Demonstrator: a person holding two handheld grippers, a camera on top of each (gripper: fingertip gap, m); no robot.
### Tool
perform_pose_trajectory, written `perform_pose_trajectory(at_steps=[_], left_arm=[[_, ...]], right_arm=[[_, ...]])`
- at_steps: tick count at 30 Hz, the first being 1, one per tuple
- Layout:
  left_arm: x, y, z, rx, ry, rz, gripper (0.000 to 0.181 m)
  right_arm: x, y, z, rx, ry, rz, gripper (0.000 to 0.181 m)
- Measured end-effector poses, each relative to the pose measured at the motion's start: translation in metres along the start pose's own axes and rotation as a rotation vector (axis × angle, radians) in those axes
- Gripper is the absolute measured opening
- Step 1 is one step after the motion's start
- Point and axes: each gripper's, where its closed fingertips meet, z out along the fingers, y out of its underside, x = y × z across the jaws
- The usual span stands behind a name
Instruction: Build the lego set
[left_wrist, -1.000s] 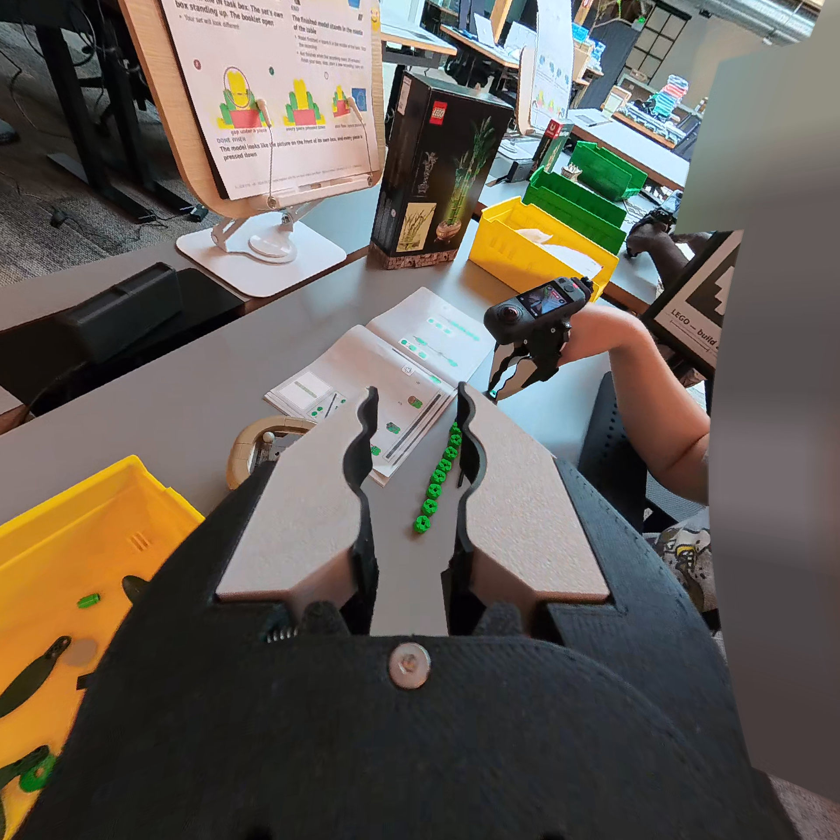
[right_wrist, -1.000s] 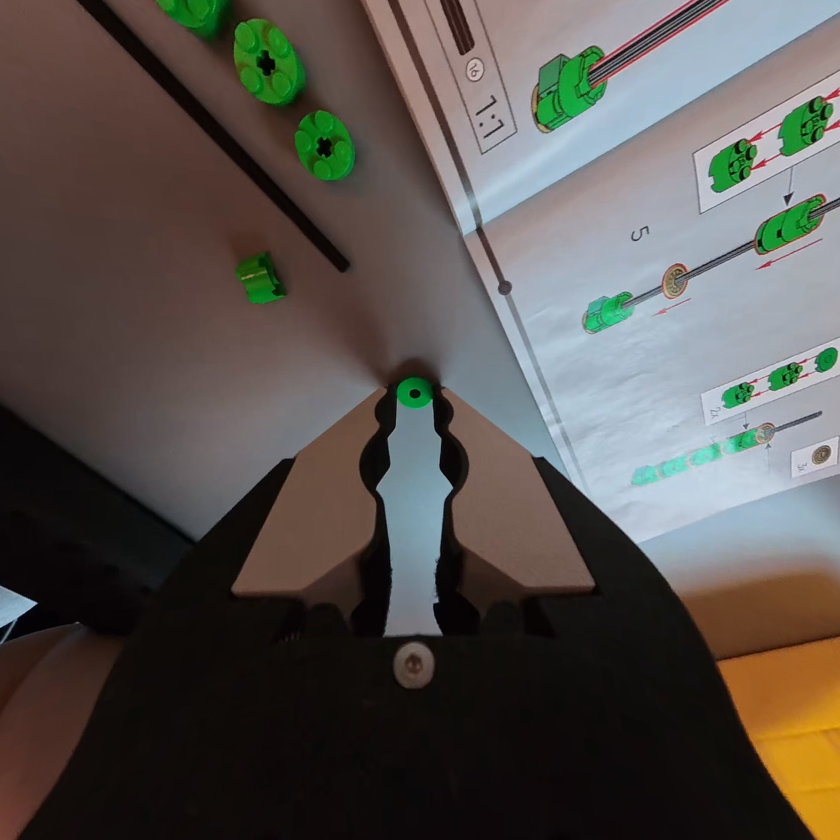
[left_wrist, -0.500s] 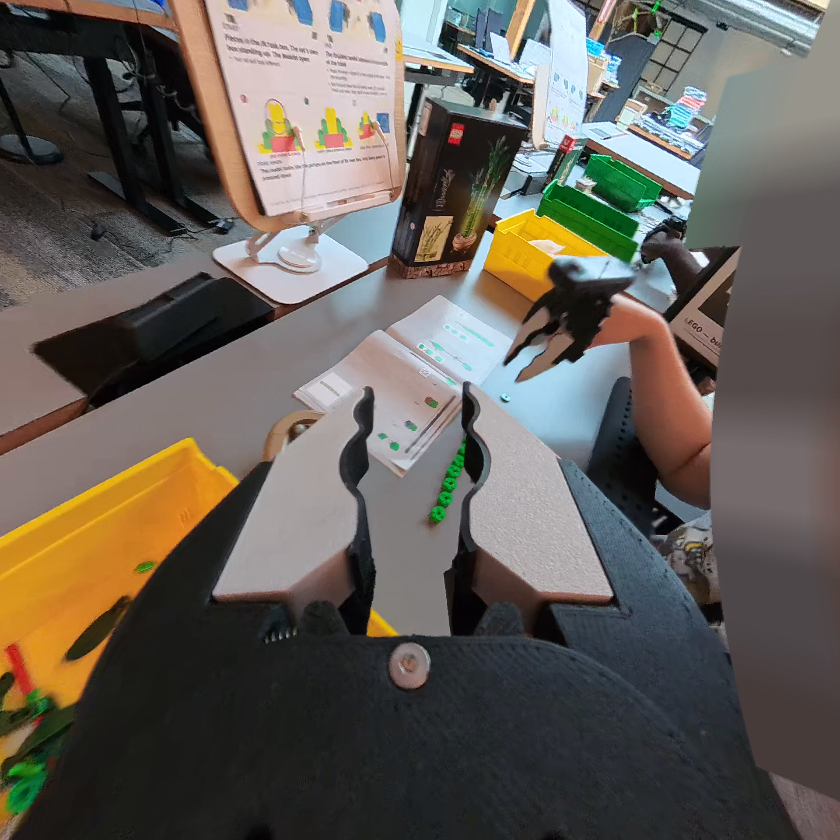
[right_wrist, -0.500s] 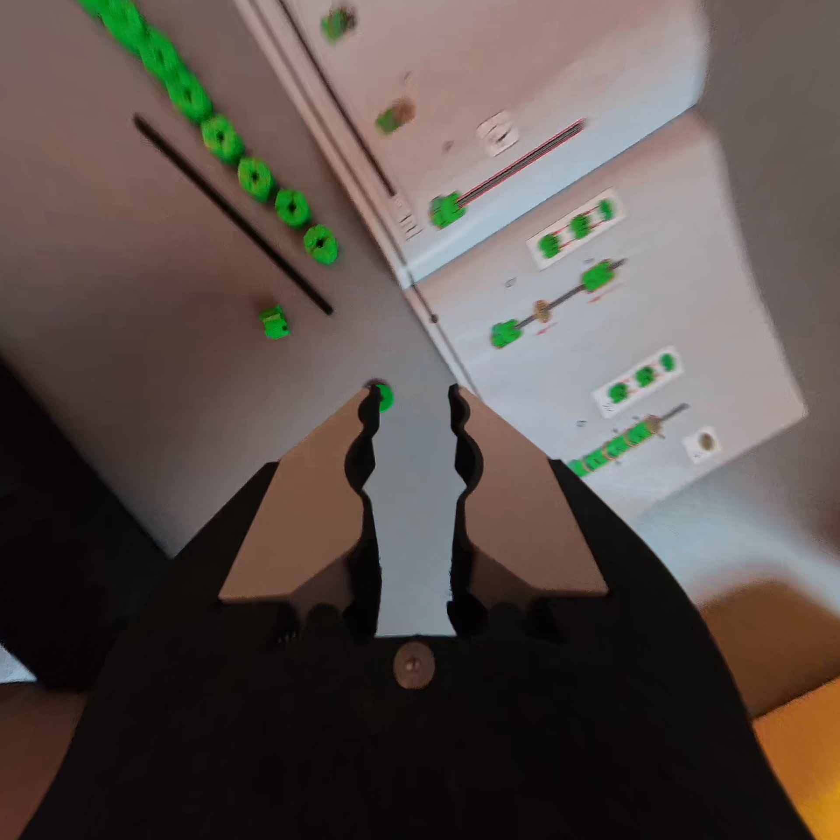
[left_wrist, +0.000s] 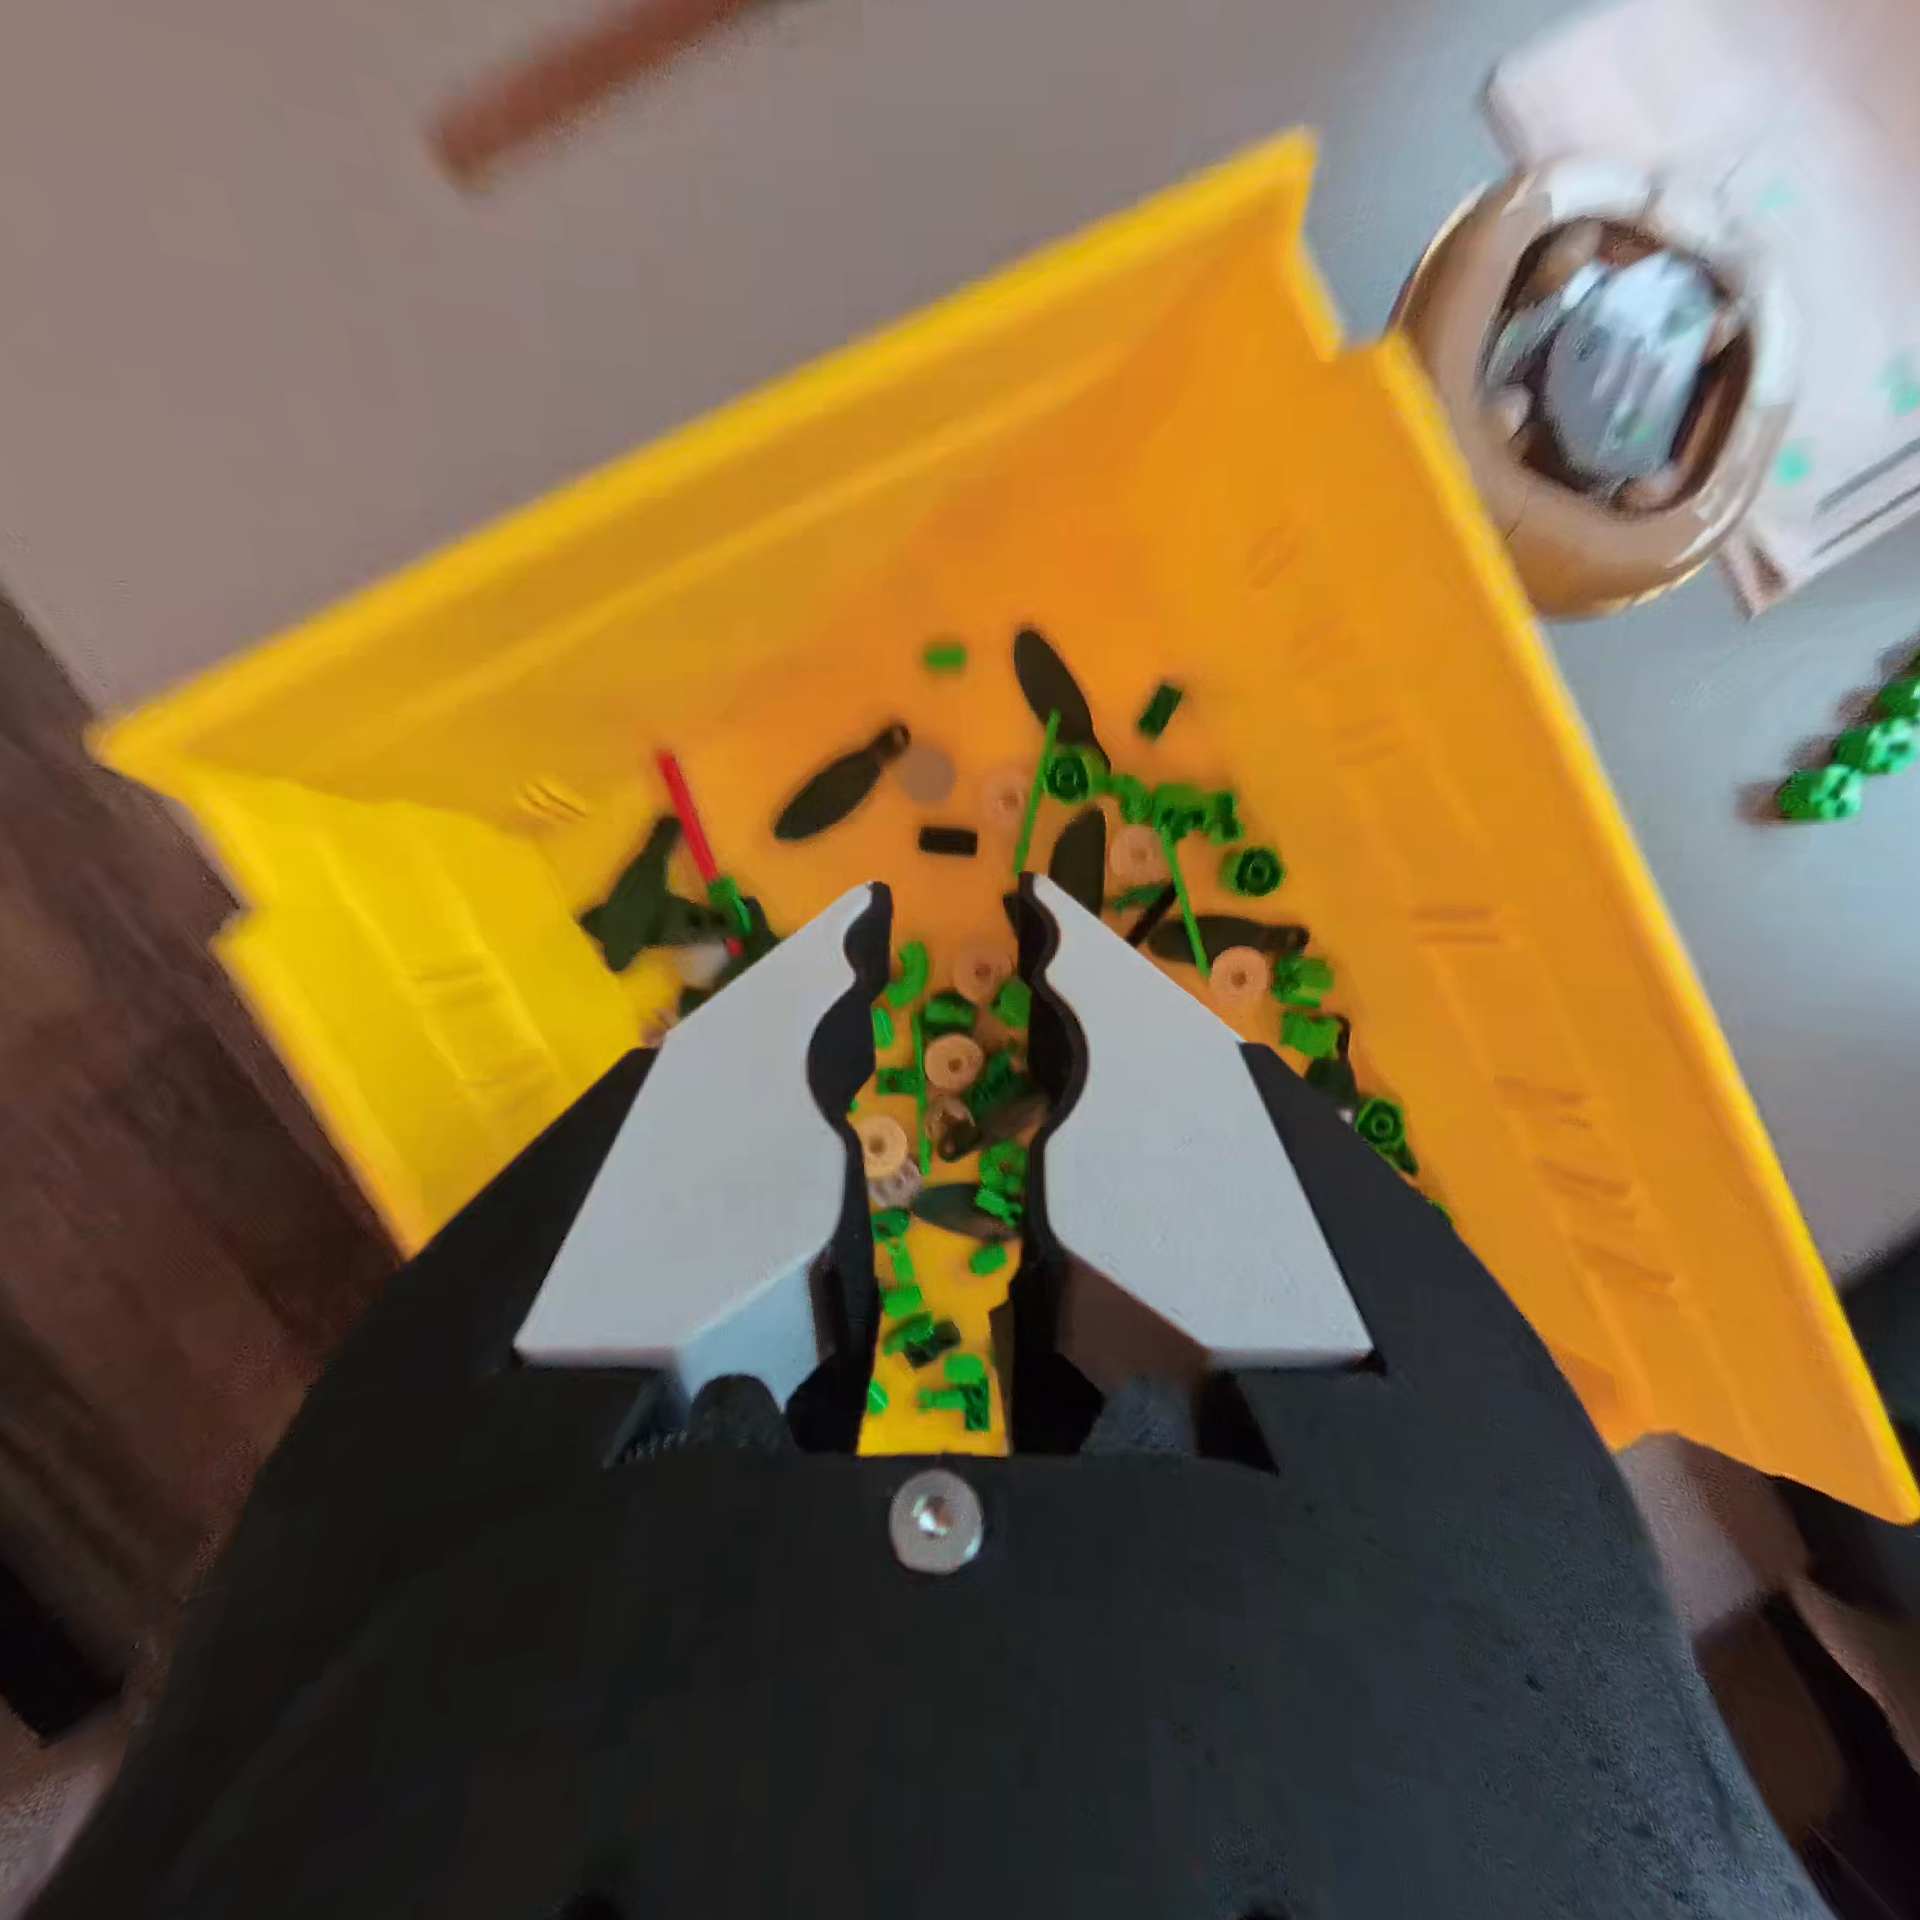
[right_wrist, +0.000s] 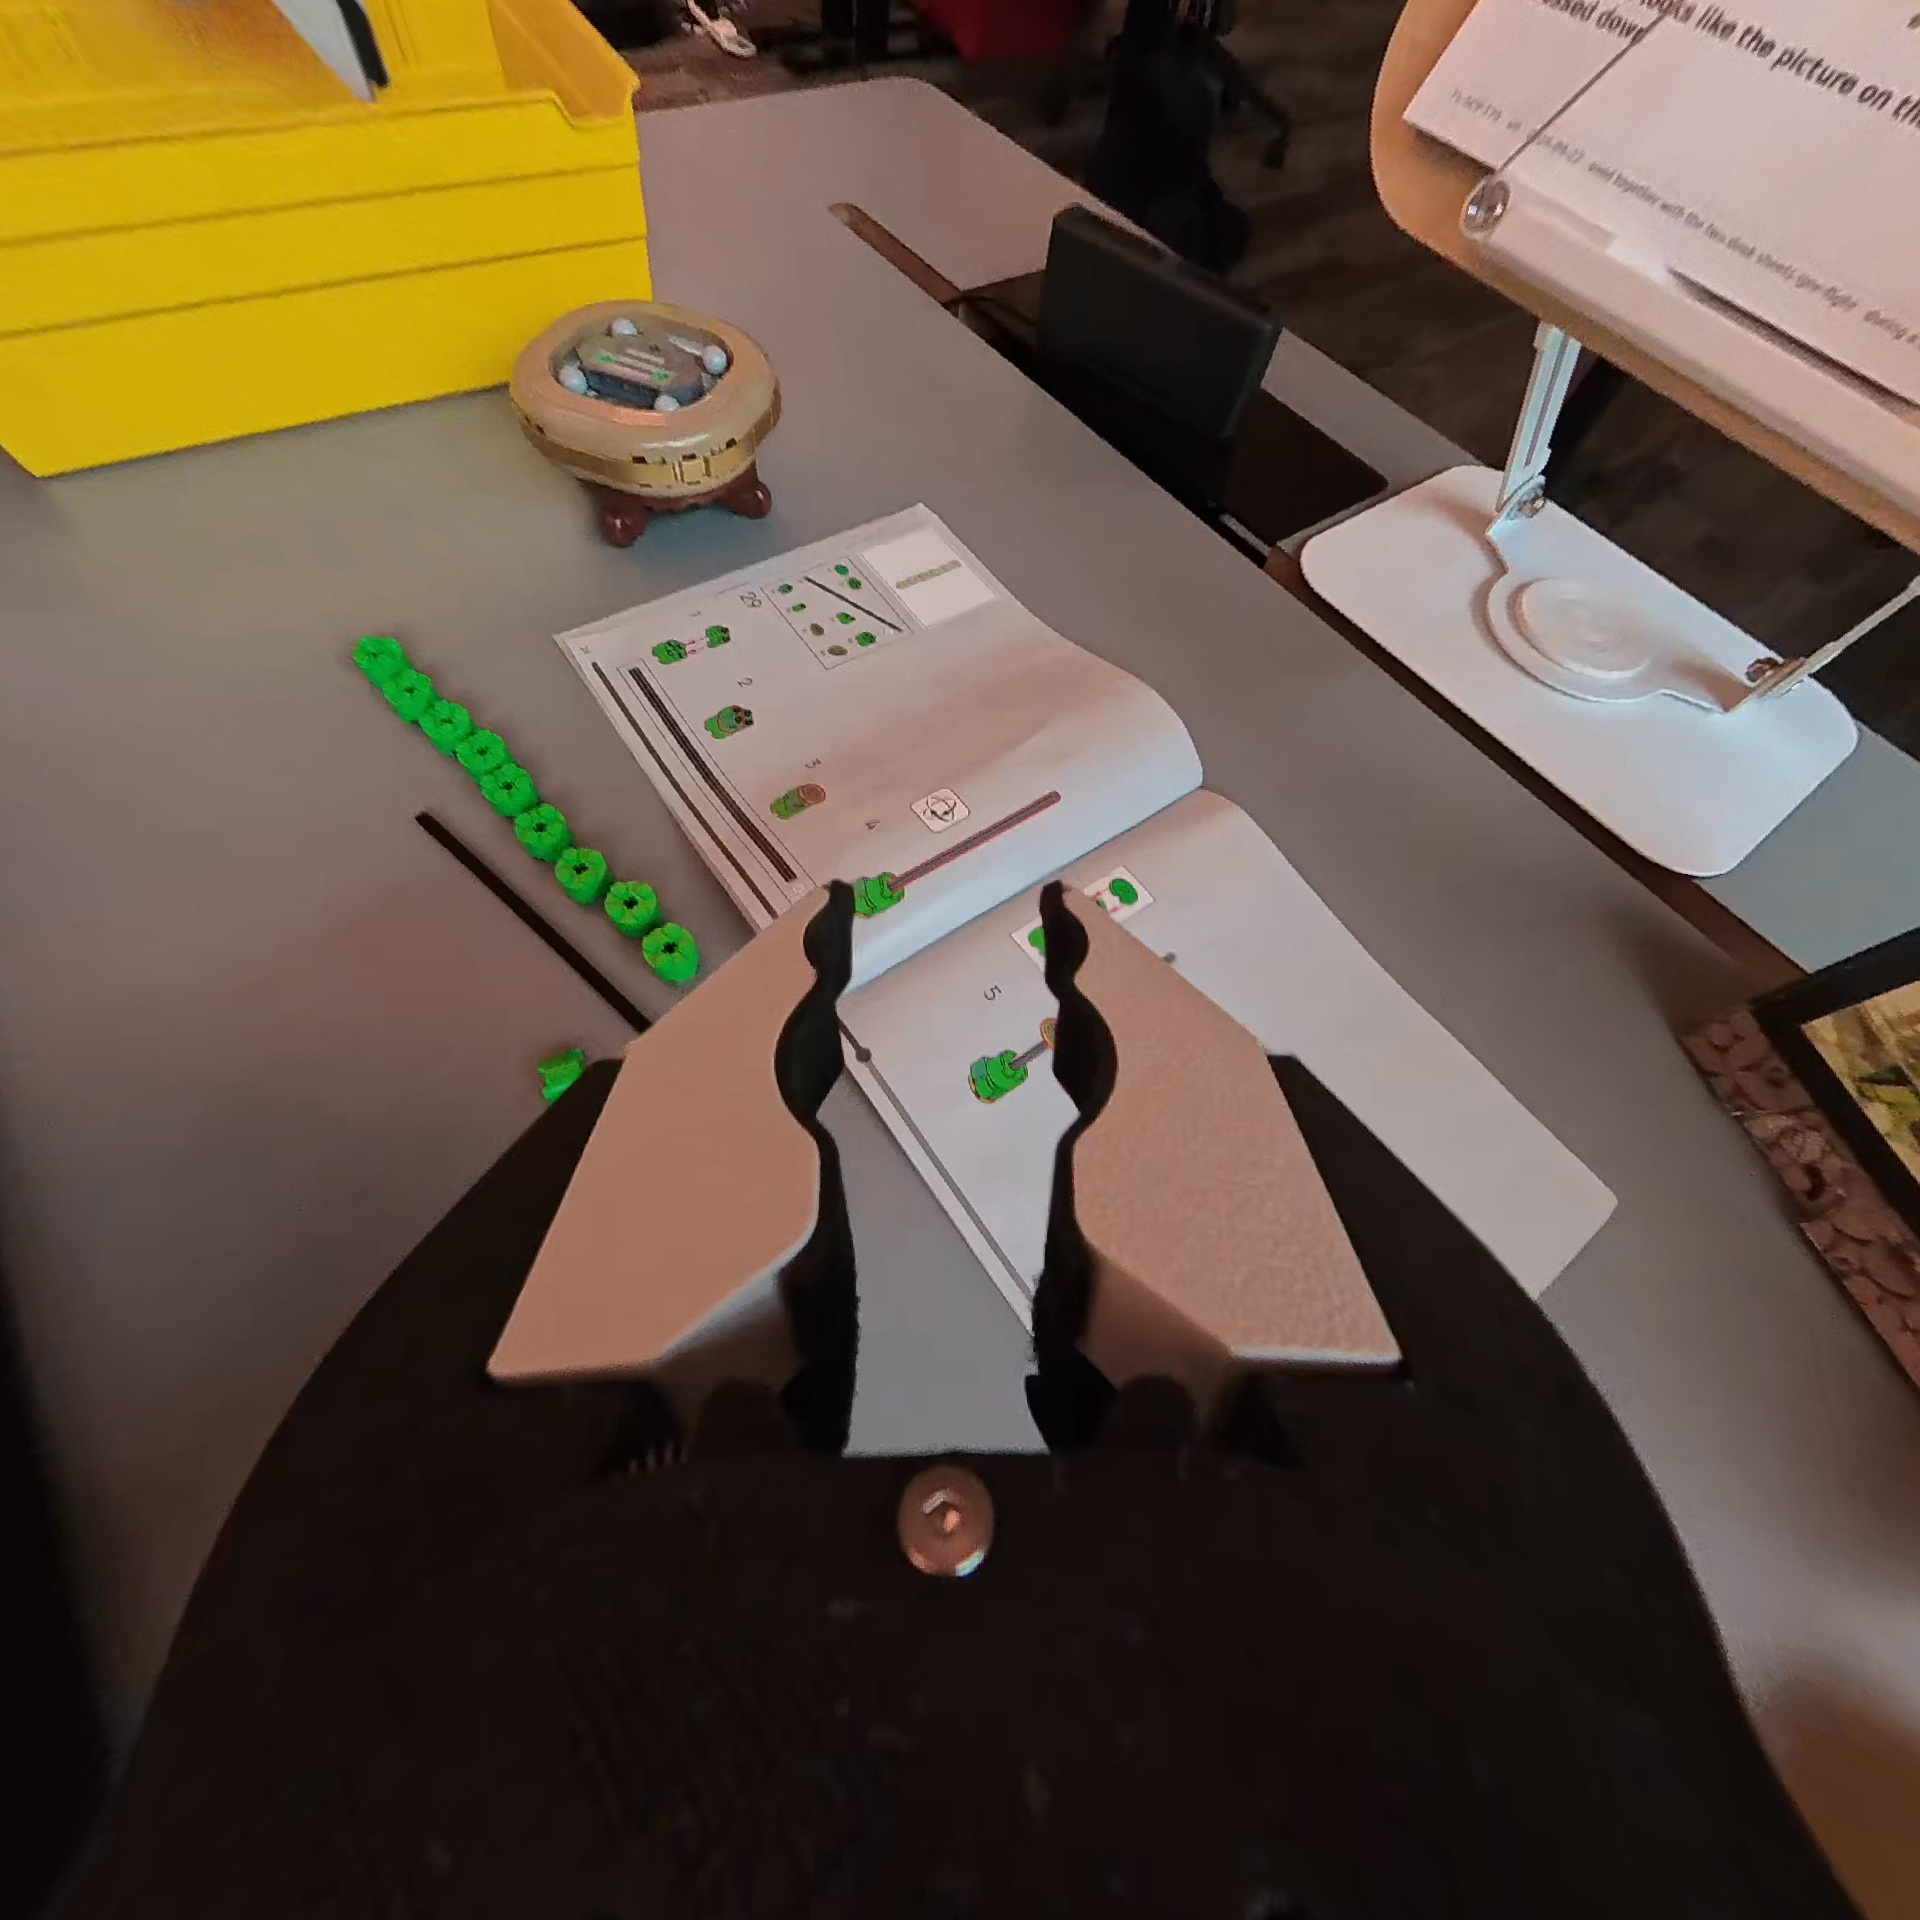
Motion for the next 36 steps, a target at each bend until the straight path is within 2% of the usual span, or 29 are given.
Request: perform_pose_trajectory(at_steps=[3,6,10,12,16,20,29,36], left_arm=[[-0.012,0.032,0.028,-0.211,-0.020,-0.078,0.023],[-0.031,0.047,0.039,-0.309,-0.124,-0.103,0.023],[-0.035,0.050,0.045,-0.337,-0.150,-0.151,0.023],[-0.036,0.048,0.046,-0.326,-0.152,-0.174,0.017],[-0.035,0.048,0.044,-0.326,-0.148,-0.219,0.025],[-0.035,0.045,0.044,-0.318,-0.171,-0.216,0.024],[-0.030,0.047,0.051,-0.335,-0.125,-0.261,0.023],[-0.030,0.048,0.052,-0.365,-0.180,-0.214,0.015]], right_arm=[[0.001,0.007,0.003,-0.028,0.004,-0.005,0.036],[0.000,0.011,0.005,-0.049,-0.003,-0.009,0.036],[0.000,0.015,0.006,-0.070,0.003,-0.026,0.036],[-0.001,0.015,0.005,-0.074,0.001,-0.027,0.036],[-0.002,0.017,0.005,-0.085,0.000,-0.037,0.036],[-0.002,0.021,0.007,-0.108,0.006,-0.045,0.036],[-0.006,0.026,0.011,-0.140,-0.011,-0.052,0.034],[-0.007,0.032,0.013,-0.178,-0.012,-0.070,0.034]])
